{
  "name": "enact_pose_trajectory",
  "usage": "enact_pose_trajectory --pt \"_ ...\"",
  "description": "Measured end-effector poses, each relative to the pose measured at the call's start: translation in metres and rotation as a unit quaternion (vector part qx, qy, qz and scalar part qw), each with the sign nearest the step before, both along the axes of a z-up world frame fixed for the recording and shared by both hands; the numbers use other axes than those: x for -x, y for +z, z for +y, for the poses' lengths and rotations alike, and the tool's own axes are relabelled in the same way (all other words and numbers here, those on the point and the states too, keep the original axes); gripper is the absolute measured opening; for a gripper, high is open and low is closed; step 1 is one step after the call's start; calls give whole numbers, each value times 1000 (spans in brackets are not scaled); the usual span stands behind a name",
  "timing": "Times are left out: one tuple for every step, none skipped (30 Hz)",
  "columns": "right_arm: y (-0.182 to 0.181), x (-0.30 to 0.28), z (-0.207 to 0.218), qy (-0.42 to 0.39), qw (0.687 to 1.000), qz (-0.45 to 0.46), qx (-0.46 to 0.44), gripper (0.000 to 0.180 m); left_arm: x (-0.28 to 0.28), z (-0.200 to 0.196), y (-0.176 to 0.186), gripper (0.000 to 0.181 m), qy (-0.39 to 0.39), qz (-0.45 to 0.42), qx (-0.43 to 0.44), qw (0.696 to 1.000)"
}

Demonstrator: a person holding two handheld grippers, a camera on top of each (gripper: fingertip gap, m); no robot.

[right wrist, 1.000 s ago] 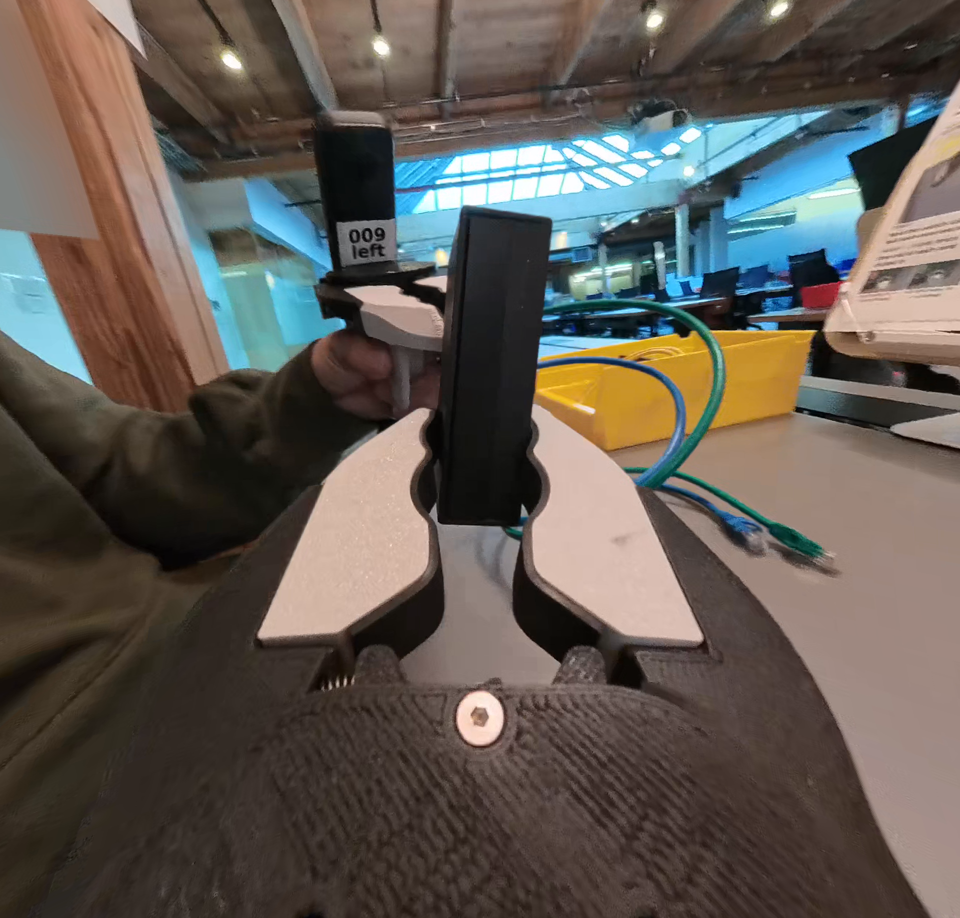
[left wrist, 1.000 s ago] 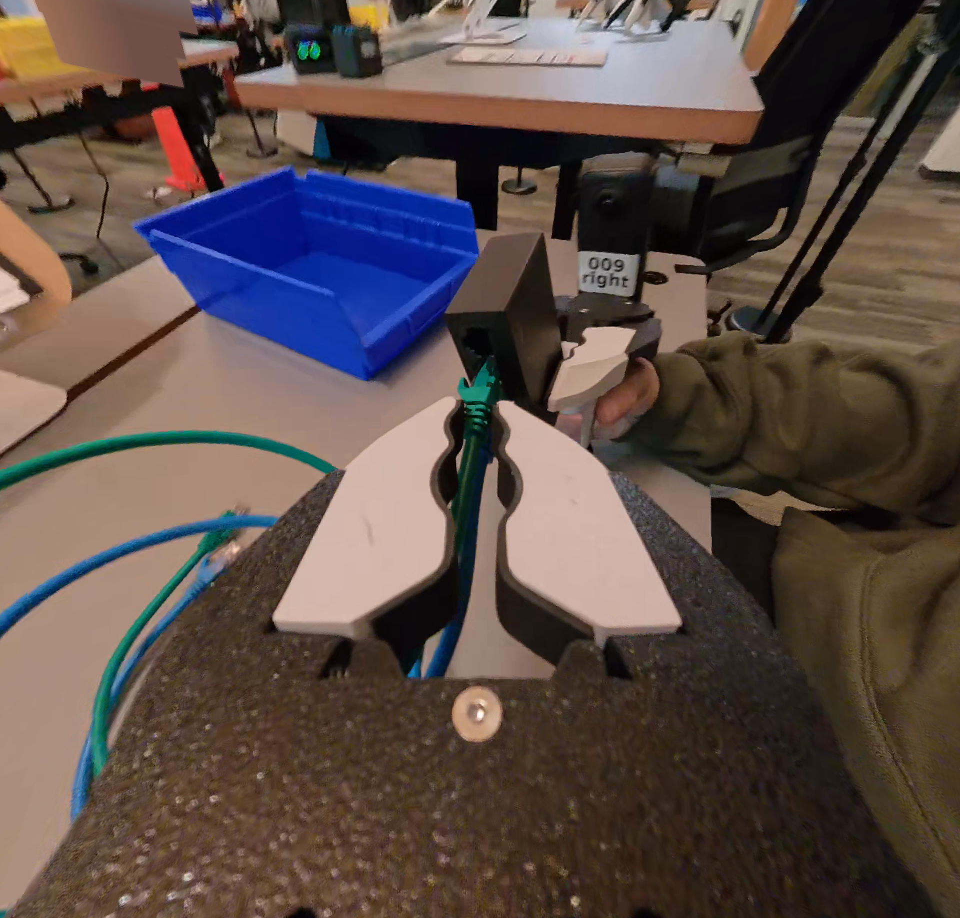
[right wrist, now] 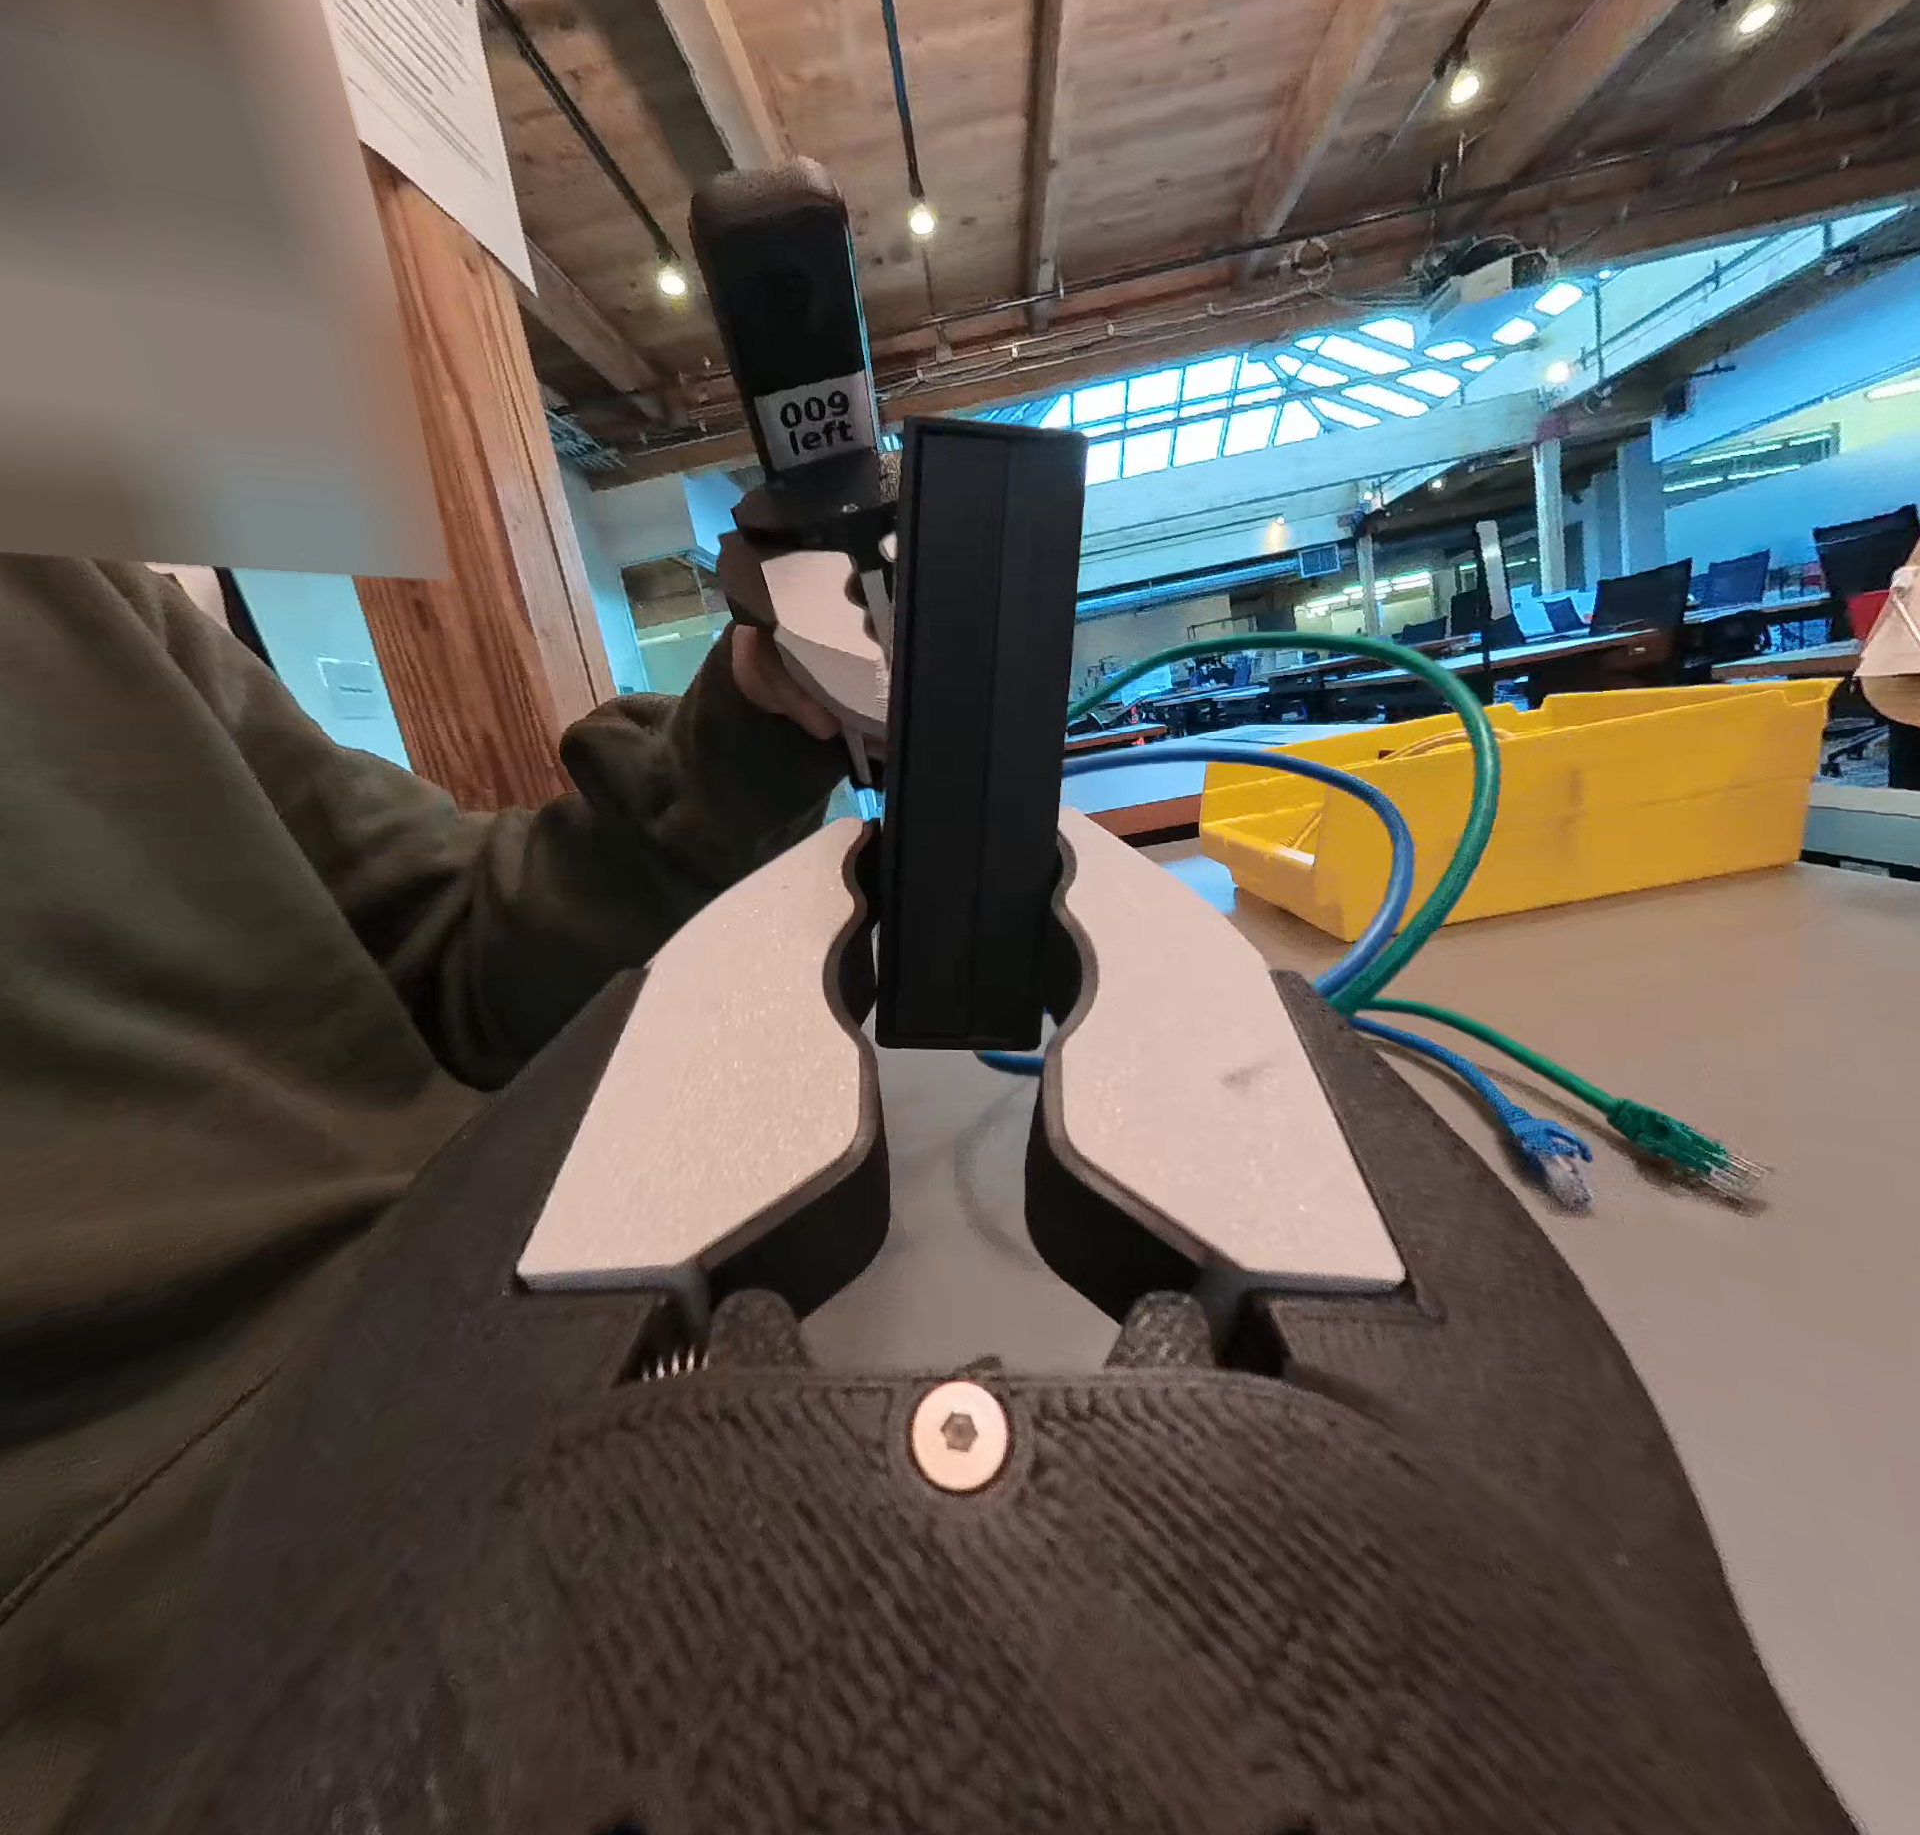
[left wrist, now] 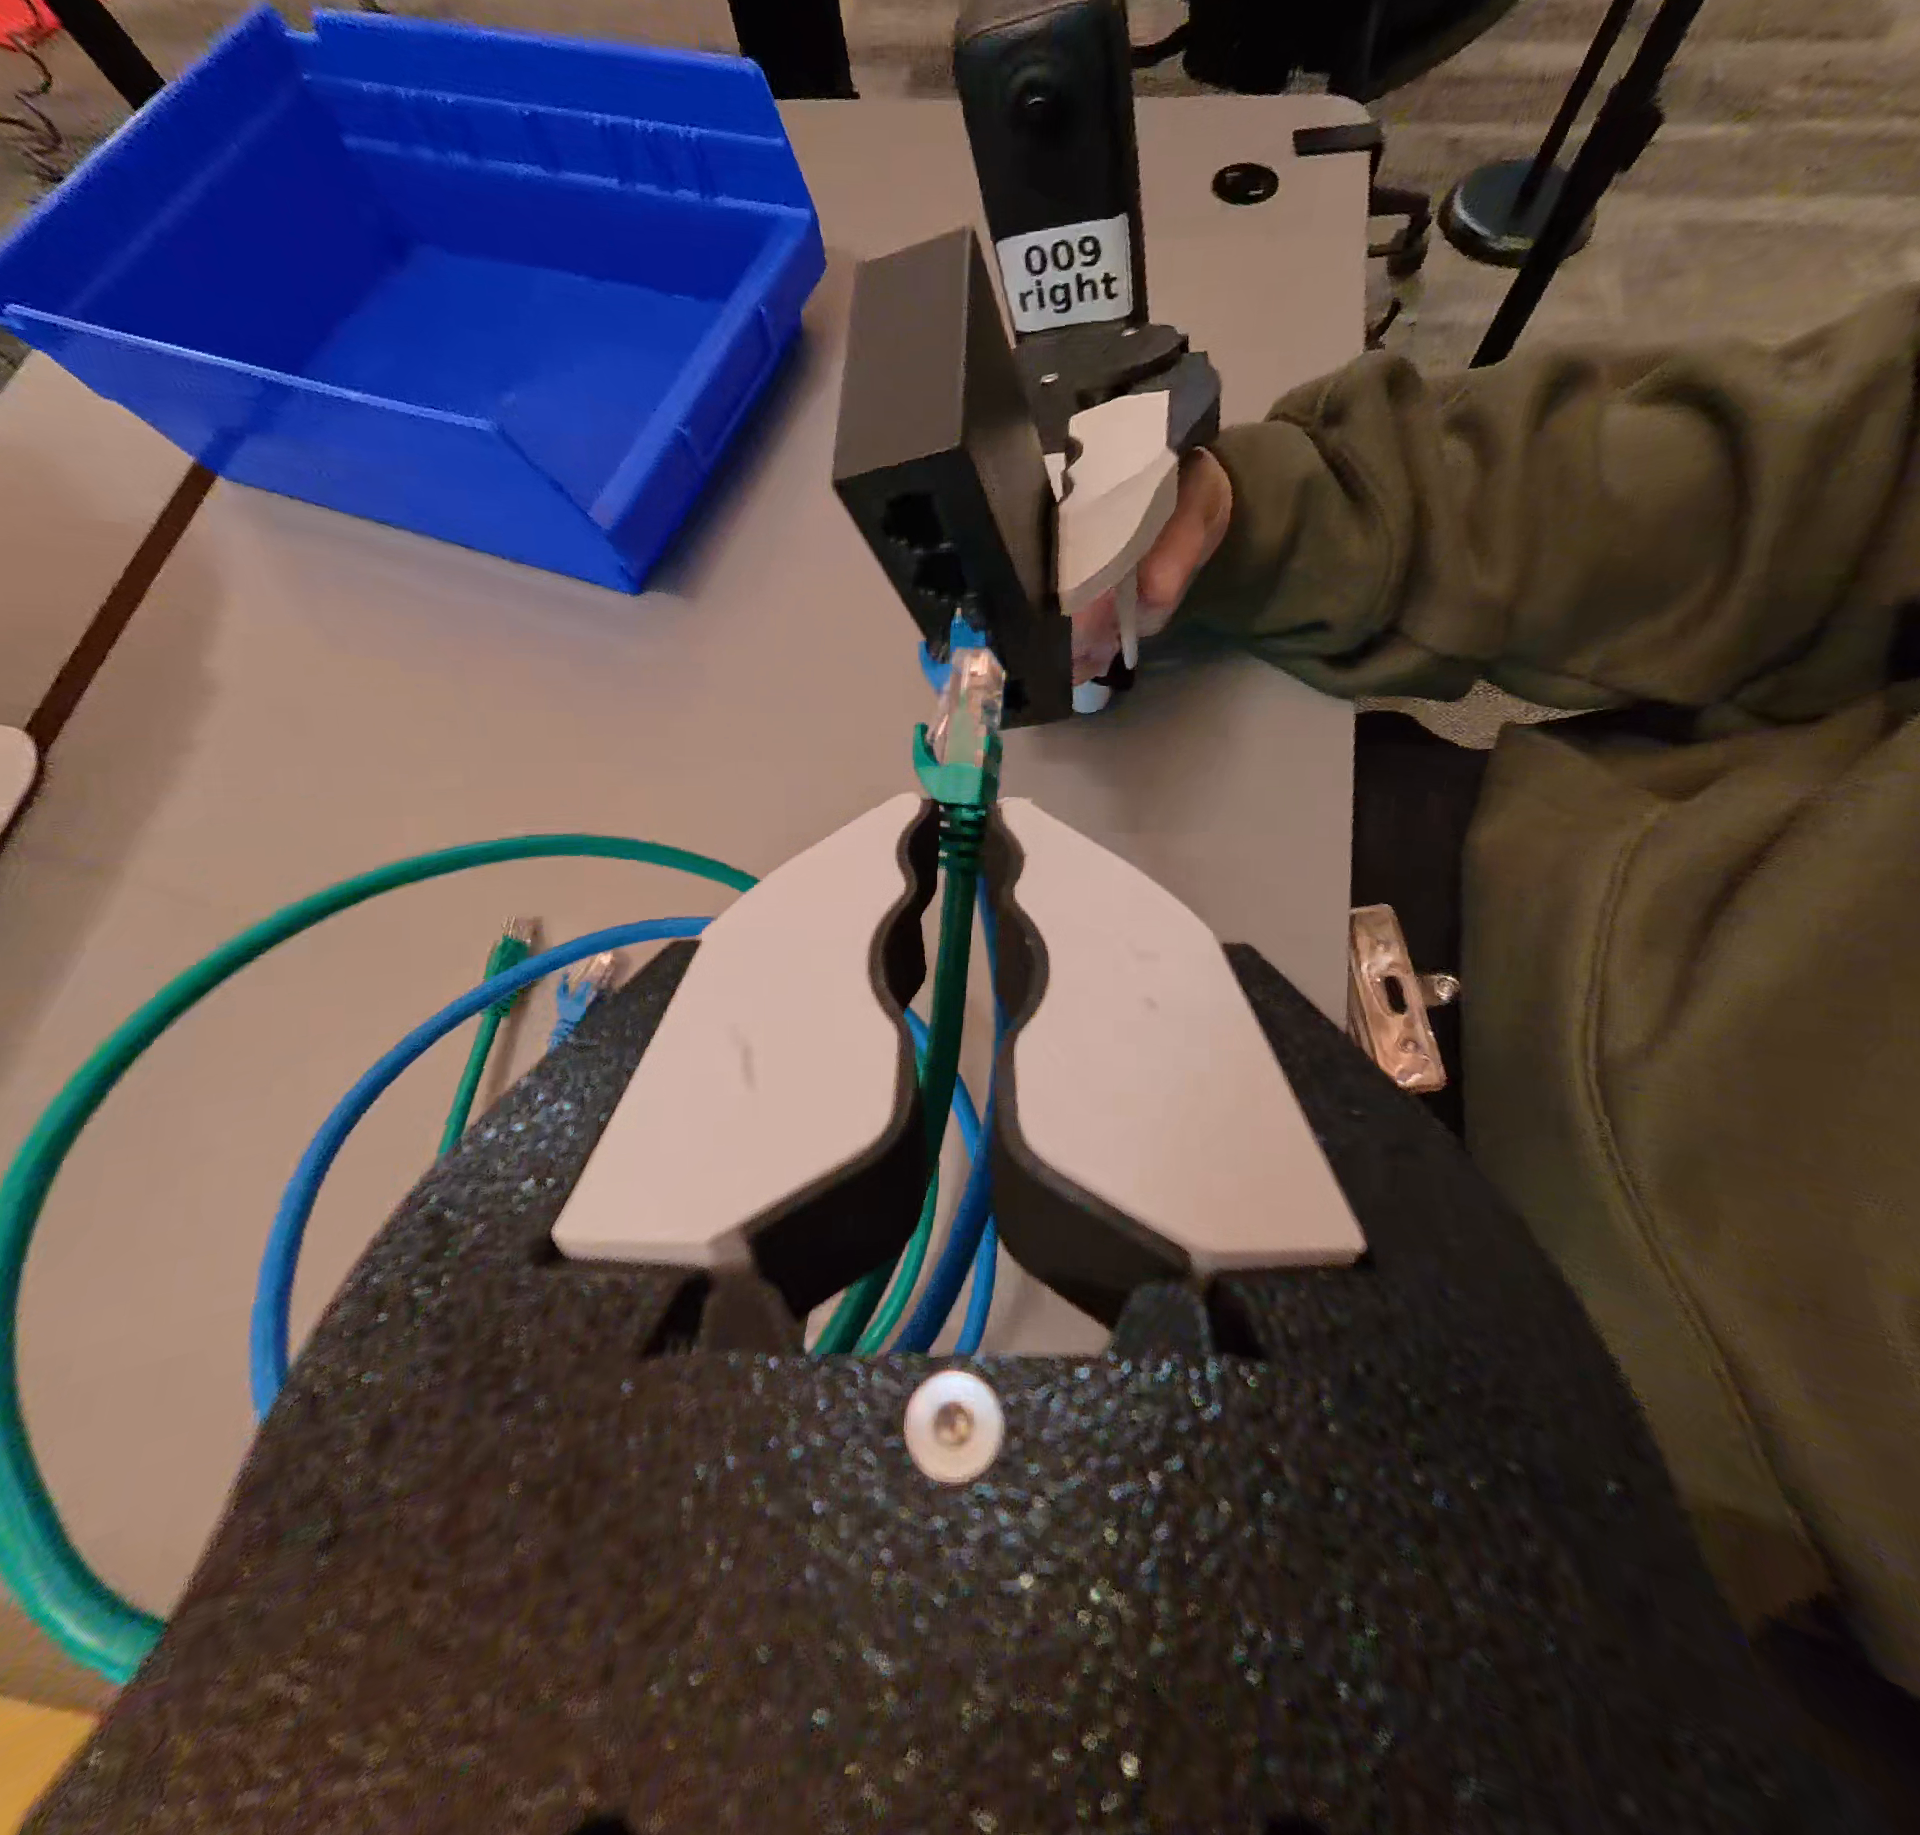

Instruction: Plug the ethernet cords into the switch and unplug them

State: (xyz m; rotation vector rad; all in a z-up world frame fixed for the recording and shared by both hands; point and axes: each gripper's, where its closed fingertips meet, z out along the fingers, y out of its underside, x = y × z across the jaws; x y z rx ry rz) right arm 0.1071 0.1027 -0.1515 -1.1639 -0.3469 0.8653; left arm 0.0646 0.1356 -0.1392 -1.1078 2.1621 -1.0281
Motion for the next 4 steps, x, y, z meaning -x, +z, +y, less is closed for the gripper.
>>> enact_pose_trajectory --pt "0 2 -1 4 1000 -1 -3 28 -1 -1 0 8 2 0 -2 1000" --pt "0 3 0 3 1000 -6 -1 28 -1 -2 0 8 3 3 -2 1000" --pt "-1 4 1 1 1000 -11 -1 28 -2 -2 -1 8 4 7 -2 1000" --pt "-2 6 0 7 1000 -13 1 28 -2 -2 -2 8 7 10 -4 1000"
